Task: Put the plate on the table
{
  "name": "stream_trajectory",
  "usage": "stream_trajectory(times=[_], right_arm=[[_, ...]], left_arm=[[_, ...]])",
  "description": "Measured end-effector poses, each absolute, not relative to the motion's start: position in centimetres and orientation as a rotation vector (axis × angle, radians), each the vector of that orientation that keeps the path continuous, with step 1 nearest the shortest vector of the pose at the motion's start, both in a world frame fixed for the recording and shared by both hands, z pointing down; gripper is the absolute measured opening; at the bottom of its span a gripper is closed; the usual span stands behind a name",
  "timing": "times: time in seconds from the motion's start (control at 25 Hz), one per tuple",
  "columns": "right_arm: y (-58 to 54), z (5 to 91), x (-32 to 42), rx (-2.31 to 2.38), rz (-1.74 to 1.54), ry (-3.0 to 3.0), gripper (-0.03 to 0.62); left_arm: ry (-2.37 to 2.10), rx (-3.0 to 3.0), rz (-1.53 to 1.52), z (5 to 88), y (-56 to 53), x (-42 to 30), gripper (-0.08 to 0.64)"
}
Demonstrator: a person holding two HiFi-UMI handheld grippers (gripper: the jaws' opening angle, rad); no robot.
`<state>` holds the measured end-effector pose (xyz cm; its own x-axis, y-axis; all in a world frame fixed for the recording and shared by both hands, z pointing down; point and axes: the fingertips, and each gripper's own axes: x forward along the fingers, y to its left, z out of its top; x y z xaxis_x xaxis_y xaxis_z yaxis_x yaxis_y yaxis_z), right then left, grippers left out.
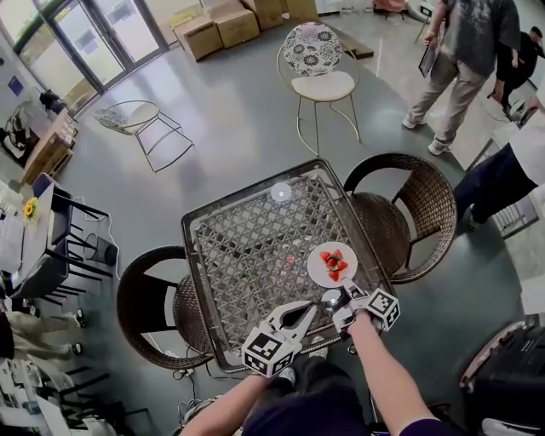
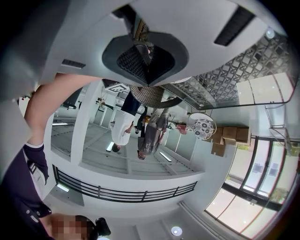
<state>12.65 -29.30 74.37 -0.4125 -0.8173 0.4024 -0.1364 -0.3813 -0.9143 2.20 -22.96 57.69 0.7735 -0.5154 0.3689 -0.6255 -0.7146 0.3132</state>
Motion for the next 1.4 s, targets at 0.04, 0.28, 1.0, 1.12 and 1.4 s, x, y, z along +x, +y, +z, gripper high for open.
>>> stream_trajectory(times=[0.04,0.28,1.0,1.12,1.4], right_arm=[[-29.6,74.4,12.6,-1.308,-1.848,1.355,0.015],[-31.5,75.4,12.5,-1.289,-1.864,1.373,0.015],[-31.6,76.5,11.8,-1.519,-1.915,1.397,0.018],[-31.5,76.9,12.0,-1.608,-1.923,1.388,0.021],[-31.4,76.5,12.4,-1.831,-1.914,1.479,0.068]], left_arm=[[-0.866,2.541,0.356,57.7,-23.2,2.1,0.006],[-0.886,2.523,0.368,58.4,-24.5,2.0,0.006],[-0.888,2.499,0.383,58.8,-24.5,0.7,0.006],[-0.878,2.500,0.380,59.1,-24.6,0.7,0.006],[-0.849,2.508,0.373,59.0,-24.7,1.1,0.006]])
